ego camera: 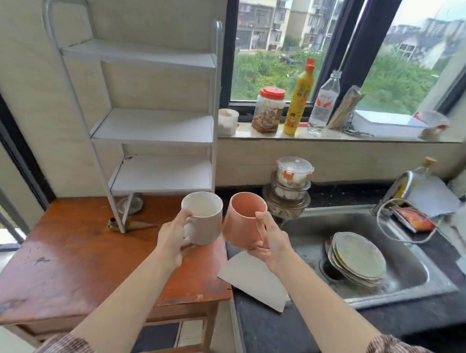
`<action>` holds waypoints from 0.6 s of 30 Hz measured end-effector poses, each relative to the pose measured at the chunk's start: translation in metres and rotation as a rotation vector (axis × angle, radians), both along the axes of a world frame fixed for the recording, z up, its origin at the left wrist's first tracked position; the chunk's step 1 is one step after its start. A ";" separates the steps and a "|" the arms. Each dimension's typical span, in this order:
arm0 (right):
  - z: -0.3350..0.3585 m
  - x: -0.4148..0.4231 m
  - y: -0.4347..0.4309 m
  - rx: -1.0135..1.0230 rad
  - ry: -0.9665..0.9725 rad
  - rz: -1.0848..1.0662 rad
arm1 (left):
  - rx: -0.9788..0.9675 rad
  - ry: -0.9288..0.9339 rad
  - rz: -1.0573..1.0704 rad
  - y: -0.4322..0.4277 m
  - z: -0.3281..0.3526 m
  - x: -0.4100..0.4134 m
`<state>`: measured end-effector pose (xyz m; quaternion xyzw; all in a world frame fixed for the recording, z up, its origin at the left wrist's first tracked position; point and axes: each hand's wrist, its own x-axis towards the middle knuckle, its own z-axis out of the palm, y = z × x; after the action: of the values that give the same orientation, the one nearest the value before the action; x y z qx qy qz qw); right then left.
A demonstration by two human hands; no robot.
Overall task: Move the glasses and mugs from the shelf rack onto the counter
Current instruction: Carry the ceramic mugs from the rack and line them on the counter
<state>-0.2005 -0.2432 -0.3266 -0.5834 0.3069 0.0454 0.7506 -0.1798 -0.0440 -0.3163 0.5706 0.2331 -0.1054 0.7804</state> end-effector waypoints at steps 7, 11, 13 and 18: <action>-0.009 -0.125 -0.123 -0.026 0.047 -0.178 | -0.017 0.097 -0.201 -0.132 -0.024 -0.085; -0.019 -0.208 -0.197 -0.025 0.065 -0.302 | 0.011 0.141 -0.322 -0.218 -0.036 -0.144; -0.020 -0.252 -0.232 -0.015 0.082 -0.359 | 0.001 0.148 -0.396 -0.260 -0.039 -0.176; -0.024 -0.358 -0.314 -0.010 0.121 -0.575 | -0.046 0.195 -0.586 -0.365 -0.048 -0.253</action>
<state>-0.5589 -0.5577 -0.3501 -0.4723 0.5040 -0.1362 0.7102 -0.4328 -0.4086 -0.3638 0.5827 0.1301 -0.3855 0.7035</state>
